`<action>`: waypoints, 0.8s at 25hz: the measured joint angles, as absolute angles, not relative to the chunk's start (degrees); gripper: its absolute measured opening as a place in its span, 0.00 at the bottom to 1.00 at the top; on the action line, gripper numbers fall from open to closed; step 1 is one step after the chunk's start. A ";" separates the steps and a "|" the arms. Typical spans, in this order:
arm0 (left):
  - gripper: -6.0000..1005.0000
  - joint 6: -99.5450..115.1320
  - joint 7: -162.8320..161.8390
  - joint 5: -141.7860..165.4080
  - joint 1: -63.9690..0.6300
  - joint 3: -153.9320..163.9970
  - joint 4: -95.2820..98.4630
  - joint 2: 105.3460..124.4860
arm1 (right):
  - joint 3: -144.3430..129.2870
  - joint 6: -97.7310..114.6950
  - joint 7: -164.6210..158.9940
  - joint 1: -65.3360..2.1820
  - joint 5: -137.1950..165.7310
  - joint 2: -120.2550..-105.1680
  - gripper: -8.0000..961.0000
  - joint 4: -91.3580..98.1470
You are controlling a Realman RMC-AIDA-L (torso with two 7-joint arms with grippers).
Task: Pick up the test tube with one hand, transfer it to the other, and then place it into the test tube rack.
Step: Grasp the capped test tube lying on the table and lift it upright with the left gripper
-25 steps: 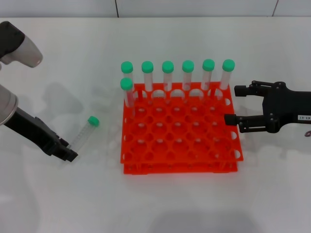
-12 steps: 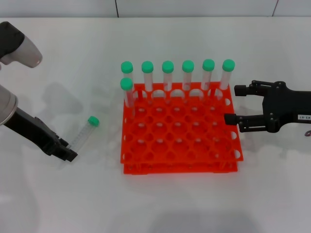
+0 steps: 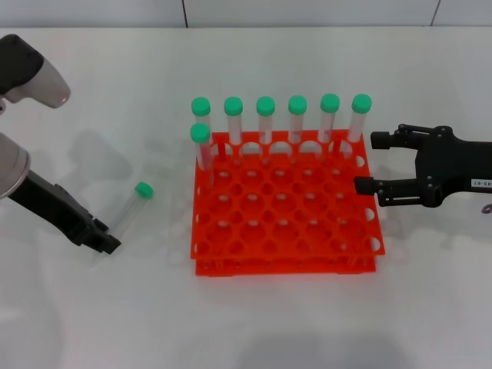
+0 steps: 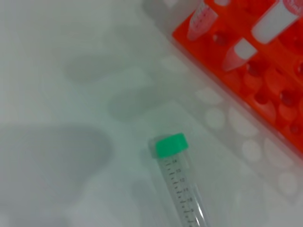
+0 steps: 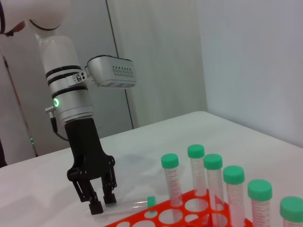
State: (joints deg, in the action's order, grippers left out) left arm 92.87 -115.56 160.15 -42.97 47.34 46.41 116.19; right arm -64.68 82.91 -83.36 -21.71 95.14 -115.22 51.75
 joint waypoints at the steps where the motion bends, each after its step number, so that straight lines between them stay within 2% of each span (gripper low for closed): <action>1: 0.40 92.87 -115.59 160.15 -43.03 47.35 46.41 116.20 | -64.68 82.90 -83.36 -21.71 95.12 -115.22 0.87 51.73; 20: 0.35 92.50 -115.80 160.06 -43.42 47.26 44.82 115.83 | -64.60 82.89 -83.29 -21.71 95.08 -115.22 0.86 51.85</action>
